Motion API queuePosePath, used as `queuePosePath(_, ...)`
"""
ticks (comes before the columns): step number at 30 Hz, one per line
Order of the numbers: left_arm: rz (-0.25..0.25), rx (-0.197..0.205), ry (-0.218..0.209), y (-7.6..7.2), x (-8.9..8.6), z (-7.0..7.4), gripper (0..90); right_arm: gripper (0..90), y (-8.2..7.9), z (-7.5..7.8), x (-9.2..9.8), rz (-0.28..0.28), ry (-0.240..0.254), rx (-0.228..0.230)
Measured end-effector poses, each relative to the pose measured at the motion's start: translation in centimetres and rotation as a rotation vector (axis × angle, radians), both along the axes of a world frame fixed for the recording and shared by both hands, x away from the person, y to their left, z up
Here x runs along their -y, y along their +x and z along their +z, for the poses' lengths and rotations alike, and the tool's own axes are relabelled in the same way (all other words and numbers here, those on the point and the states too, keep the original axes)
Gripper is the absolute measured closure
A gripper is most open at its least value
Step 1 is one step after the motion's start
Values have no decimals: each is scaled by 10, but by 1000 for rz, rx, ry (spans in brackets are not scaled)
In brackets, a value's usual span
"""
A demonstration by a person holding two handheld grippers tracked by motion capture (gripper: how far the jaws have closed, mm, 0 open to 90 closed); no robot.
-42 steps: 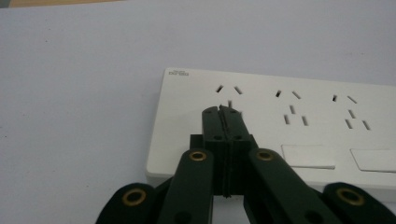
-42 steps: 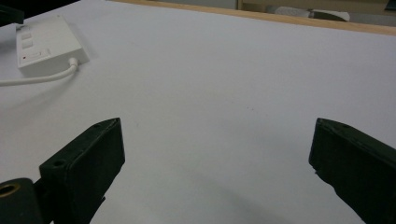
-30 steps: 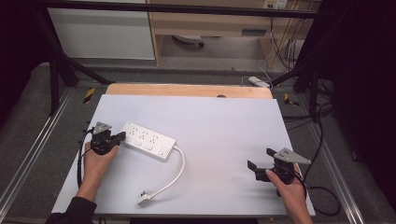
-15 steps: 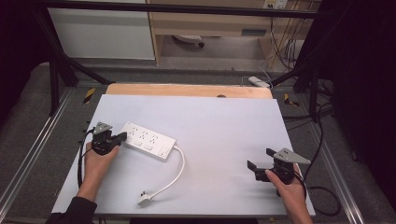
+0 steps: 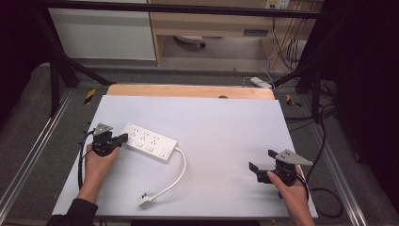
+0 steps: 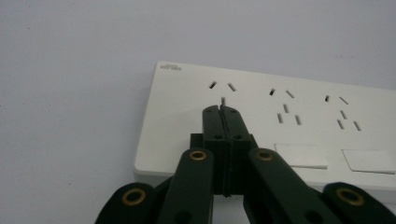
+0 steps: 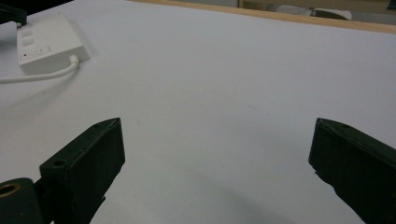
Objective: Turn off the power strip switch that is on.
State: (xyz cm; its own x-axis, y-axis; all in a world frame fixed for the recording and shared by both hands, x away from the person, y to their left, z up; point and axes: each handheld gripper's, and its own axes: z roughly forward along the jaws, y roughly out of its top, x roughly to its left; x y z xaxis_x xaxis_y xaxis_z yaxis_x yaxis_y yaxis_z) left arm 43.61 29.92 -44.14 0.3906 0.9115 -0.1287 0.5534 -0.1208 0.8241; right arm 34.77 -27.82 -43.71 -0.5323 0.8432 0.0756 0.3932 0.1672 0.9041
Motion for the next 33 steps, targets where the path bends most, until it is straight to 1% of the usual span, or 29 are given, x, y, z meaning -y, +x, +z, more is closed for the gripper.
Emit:
queuePosePath(8, -14, 1, 4, 0, 0, 0, 900, 40, 0, 0, 0, 0, 0, -3)
queuePosePath(16, -13, 0, 0, 1, 0, 0, 900, 41, 0, 0, 0, 3, -7, -4)
queuePosePath(24, -3, -16, -16, 1, -1, 0, 900, 41, 0, -1, -1, 3, -12, -6)
queuePosePath(25, 0, -15, -15, 2, -1, 0, 900, 41, 0, -1, -1, 2, -12, -7)
queuePosePath(26, 12, -13, 9, 2, -1, -1, 900, 41, 0, -1, -1, 2, -12, -7)
queuePosePath(27, 24, -12, 10, 2, -2, 0, 900, 41, 0, -1, -1, 2, -13, -7)
queuePosePath(28, 25, -21, -13, 2, -4, -1, 900, 41, 0, -1, -1, 2, -12, -7)
queuePosePath(29, 27, -31, -47, 2, -6, -2, 900, 41, 0, -1, -1, 2, -11, -6)
queuePosePath(30, 20, -31, -67, 2, -7, -3, 900, 41, 0, -1, -1, 2, -11, -6)
queuePosePath(31, 19, -31, -73, 2, -8, -3, 900, 41, 0, -1, -1, 2, -11, -6)
queuePosePath(33, 18, -23, -61, 2, -7, -3, 900, 41, 0, -1, -1, 3, -10, -7)
